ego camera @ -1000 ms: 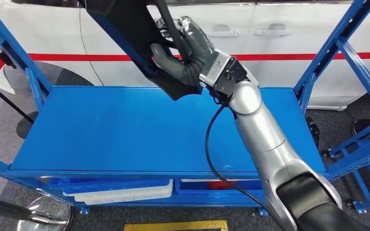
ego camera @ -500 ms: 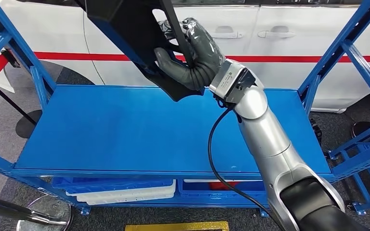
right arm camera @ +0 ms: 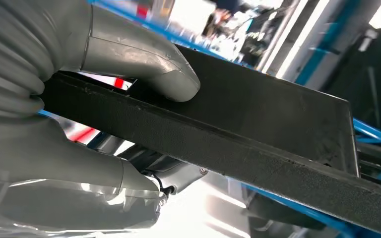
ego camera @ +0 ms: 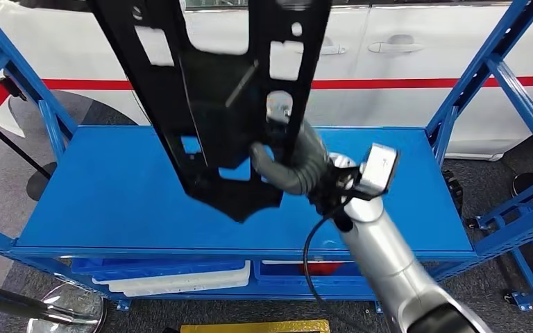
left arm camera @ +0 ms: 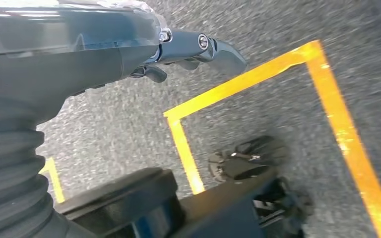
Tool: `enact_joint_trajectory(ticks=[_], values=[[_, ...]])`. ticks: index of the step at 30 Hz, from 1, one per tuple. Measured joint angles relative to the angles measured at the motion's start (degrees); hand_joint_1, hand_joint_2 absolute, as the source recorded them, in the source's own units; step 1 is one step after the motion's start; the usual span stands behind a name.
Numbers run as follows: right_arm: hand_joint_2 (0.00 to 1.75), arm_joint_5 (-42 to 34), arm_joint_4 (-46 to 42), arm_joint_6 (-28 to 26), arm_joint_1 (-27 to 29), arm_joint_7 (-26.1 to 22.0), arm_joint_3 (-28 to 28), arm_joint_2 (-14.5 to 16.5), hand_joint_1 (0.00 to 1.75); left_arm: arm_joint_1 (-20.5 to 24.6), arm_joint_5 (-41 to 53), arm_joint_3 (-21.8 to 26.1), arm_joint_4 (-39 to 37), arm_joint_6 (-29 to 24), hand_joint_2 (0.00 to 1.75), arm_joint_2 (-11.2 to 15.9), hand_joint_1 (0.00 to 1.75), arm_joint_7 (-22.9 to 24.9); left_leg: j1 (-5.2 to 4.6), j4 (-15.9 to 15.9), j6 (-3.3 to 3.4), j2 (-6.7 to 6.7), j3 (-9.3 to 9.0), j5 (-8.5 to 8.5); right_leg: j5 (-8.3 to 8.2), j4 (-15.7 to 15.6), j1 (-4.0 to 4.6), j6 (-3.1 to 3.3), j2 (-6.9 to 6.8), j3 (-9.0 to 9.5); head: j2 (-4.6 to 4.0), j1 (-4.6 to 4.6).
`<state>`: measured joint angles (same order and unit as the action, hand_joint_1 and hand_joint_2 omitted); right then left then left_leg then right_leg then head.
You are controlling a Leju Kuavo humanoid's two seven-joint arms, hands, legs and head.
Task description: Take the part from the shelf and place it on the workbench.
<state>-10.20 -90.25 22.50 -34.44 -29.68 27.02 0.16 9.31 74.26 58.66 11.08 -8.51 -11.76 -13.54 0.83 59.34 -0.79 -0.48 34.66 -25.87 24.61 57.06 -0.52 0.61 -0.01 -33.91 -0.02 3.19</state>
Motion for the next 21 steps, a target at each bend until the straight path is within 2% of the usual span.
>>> enact_joint_trajectory(ticks=[1, 3, 4, 5, 6, 9, 10, 11, 14, 15, 16, 18, 19, 20, 21], values=[[1.75, -0.25, -0.92, 0.05, 2.82, -0.42, 0.53, -0.21, 1.75, 0.0, -0.59, 0.14, 0.0, -0.15, 1.75, 0.01, 0.0, -0.49, 0.0, 2.44, -0.17, 0.07, 1.03, -1.52, -0.06, -0.24, -0.16, 0.3, -0.08, 0.21, 0.0, 0.01], [1.75, -1.04, -2.14, 0.2, 7.81, 0.02, 1.42, -0.72, 1.75, -0.01, -2.12, 0.95, 0.0, -0.05, 1.75, 0.0, 0.0, -0.49, 0.04, 10.07, -0.44, 0.15, 4.34, -5.36, -0.08, -0.17, -0.02, 0.66, -0.22, 0.26, 0.0, 0.01], [1.75, -1.61, -2.41, 0.32, 9.79, 1.01, 1.68, -0.92, 1.75, -0.01, -2.76, 1.46, 0.0, 0.07, 1.75, -0.01, 0.0, 0.0, 0.05, 13.28, -0.53, 0.15, 5.79, -6.58, -0.09, -0.04, 0.04, 0.72, -0.23, 0.17, 0.0, 0.01], [1.75, -2.24, -2.53, 0.45, 11.32, 2.24, 1.85, -1.11, 1.75, 0.01, -3.13, 1.96, 0.0, 0.15, 1.75, -0.01, 0.0, 0.76, 0.05, 14.73, -0.55, 0.15, 6.4, -6.81, -0.12, 0.13, 0.09, 0.75, -0.19, 0.04, 0.0, 0.01], [1.75, -2.78, -2.55, 0.56, 12.37, 3.33, 1.94, -1.22, 1.75, 0.07, -3.24, 2.33, 0.0, 0.18, 1.75, -0.02, 0.0, 1.61, 0.05, 13.82, -0.48, 0.15, 5.88, -5.91, -0.11, 0.3, 0.13, 0.75, -0.09, -0.11, 0.0, 0.01], [1.75, -3.48, -2.53, 0.62, 13.61, 4.66, 1.88, -1.3, 1.75, 0.44, -3.39, 2.91, 0.0, 0.24, 1.75, -0.01, 0.0, 3.18, -0.11, 2.77, 0.23, 0.14, 0.08, -1.04, -0.05, 0.89, 0.3, 0.47, 0.15, -0.45, 0.0, 0.0], [1.75, -3.56, -2.54, 0.62, 13.73, 4.9, 1.76, -1.29, 1.75, 0.56, -3.43, 3.03, 0.0, 0.25, 1.75, -0.02, 0.0, 3.52, -0.23, 0.24, 0.5, 0.11, -1.22, -0.22, -0.08, 1.04, 0.39, 0.22, 0.19, -0.57, 0.0, 0.0], [1.75, -3.61, -2.54, 0.62, 13.87, 5.12, 1.61, -1.28, 1.75, 0.6, -3.47, 3.15, 0.0, 0.28, 1.75, -0.03, 0.0, 3.83, -0.36, -0.86, 0.76, 0.07, -1.73, 0.04, -0.18, 1.14, 0.44, -0.09, 0.2, -0.68, 0.0, 0.0], [1.75, -3.84, -2.61, 0.72, 14.4, 5.67, 0.88, -1.27, 1.75, 0.23, -3.57, 3.68, -0.01, 0.36, 1.75, -0.1, 0.0, 4.59, -0.34, -1.23, 1.63, 0.09, -1.39, 0.92, -0.16, 1.36, 0.4, -1.11, 0.24, -1.04, 0.0, -0.01], [1.75, -3.94, -2.67, 0.76, 14.56, 5.8, 0.58, -1.27, 1.75, 0.1, -3.59, 3.88, -0.02, 0.38, 1.75, -0.13, 0.0, 4.74, -0.24, -1.47, 2.03, 0.17, -1.16, 1.36, 0.94, 2.27, 0.33, -1.41, 0.23, -1.46, 0.0, -0.01], [1.75, -4.02, -2.74, 0.84, 14.73, 5.9, 0.3, -1.27, 1.75, 0.02, -3.59, 4.04, -0.02, 0.4, 1.75, -0.16, 0.0, 4.85, -0.11, -1.71, 2.36, 0.26, -0.81, 1.84, 2.91, 4.31, 0.26, -1.67, 0.22, -2.25, 0.0, -0.01], [1.75, -4.07, -2.87, 1.09, 15.18, 6.03, -0.09, -1.27, 1.75, -0.08, -3.55, 4.17, -0.02, 0.42, 1.75, -0.17, 0.0, 4.93, -0.12, -1.76, 2.72, 0.33, 0.23, 2.66, 8.07, 11.19, 0.0, -2.08, 0.18, -4.57, 0.0, -0.02], [1.75, -4.07, -2.9, 1.34, 15.49, 6.08, -0.25, -1.27, 1.75, -0.18, -3.53, 4.2, -0.02, 0.44, 1.75, -0.17, 0.0, 4.95, -0.13, -1.73, 2.71, 0.34, 0.85, 3.1, 9.91, 14.65, -0.11, -2.25, 0.17, -5.48, 0.0, -0.02], [1.75, -4.05, -2.91, 1.6, 15.76, 6.12, -0.37, -1.27, 1.75, -0.3, -3.53, 4.21, -0.02, 0.46, 1.75, -0.17, 0.0, 4.95, -0.13, -1.68, 2.64, 0.34, 1.5, 3.55, 10.57, 16.64, -0.2, -2.37, 0.17, -5.64, 0.0, -0.02], [1.75, -4.04, -2.92, 1.83, 15.95, 6.16, -0.47, -1.27, 1.75, -0.42, -3.53, 4.22, -0.02, 0.49, 1.75, -0.17, 0.0, 4.95, -0.13, -1.59, 2.53, 0.34, 2.17, 4.01, 10.05, 16.59, -0.29, -2.42, 0.15, -4.75, 0.0, -0.02]])
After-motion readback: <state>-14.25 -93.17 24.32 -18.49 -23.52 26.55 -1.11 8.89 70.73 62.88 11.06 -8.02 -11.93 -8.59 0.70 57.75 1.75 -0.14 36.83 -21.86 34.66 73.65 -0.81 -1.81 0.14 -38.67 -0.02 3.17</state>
